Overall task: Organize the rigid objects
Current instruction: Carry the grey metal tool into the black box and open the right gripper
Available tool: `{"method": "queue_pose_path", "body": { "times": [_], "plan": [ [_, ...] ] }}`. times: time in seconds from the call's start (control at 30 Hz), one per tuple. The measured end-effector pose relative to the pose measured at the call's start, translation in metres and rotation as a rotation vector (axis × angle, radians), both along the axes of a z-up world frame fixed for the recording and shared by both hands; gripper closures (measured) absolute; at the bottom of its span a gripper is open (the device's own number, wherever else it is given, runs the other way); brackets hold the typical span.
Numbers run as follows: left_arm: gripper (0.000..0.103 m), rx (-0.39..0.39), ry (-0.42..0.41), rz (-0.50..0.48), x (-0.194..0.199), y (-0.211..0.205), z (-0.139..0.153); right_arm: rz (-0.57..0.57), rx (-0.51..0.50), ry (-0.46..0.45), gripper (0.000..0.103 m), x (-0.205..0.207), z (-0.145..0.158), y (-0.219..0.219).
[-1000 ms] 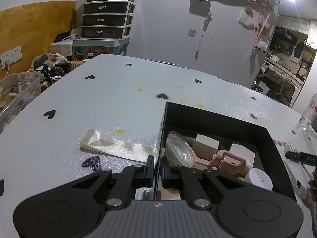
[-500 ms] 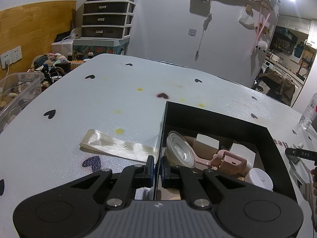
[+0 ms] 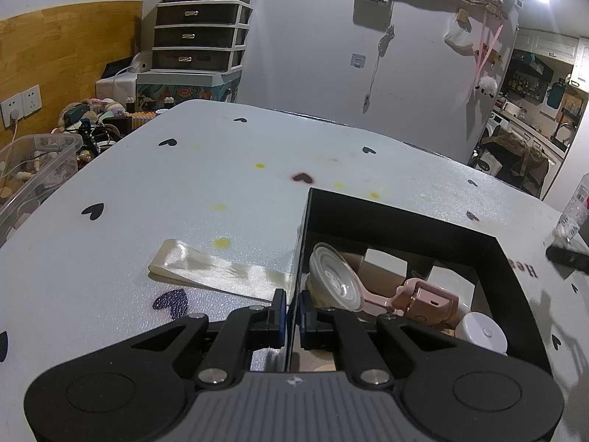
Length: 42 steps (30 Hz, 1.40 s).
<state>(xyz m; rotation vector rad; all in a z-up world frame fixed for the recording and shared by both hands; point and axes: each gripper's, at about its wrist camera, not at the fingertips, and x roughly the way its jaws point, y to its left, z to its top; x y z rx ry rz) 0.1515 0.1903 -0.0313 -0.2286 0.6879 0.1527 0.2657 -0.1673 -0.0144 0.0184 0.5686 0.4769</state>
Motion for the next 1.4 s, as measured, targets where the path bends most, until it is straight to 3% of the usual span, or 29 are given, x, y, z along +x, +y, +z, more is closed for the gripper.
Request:
{"method": "queue_pose_path", "body": {
  "times": [0.27,0.43,0.67,0.87,0.97,1.0,1.03,1.17,1.4],
  "plan": [
    [0.097,-0.015,-0.007,0.001,-0.001,0.004,-0.004,0.435,0.065,0.016,0.037,-0.037,0.032,0.069],
    [0.097,-0.024,-0.013,-0.001,-0.002,0.004,-0.004,0.556,0.026,0.089,0.037,-0.048,0.030,0.109],
    [0.096,-0.038,-0.021,-0.014,-0.002,0.007,-0.004,0.524,0.069,0.333,0.038,-0.045,0.020,0.148],
    [0.096,-0.049,-0.027,-0.027,-0.002,0.009,-0.004,0.303,0.061,0.378,0.038,-0.039,0.012,0.160],
    [0.096,-0.059,-0.030,-0.032,-0.002,0.011,-0.004,0.230,0.133,0.474,0.030,-0.032,0.001,0.161],
    [0.096,-0.062,-0.031,-0.033,-0.002,0.011,-0.004,0.229,0.156,0.509,0.023,-0.031,-0.002,0.162],
    [0.095,-0.064,-0.031,-0.033,-0.002,0.012,-0.005,0.240,0.174,0.531,0.023,-0.030,-0.004,0.162],
    [0.095,-0.066,-0.033,-0.035,-0.002,0.012,-0.005,0.299,0.178,0.512,0.024,-0.036,0.000,0.162],
    [0.095,-0.065,-0.032,-0.035,-0.002,0.012,-0.004,0.368,0.140,0.443,0.044,-0.038,0.015,0.156]
  ]
}}
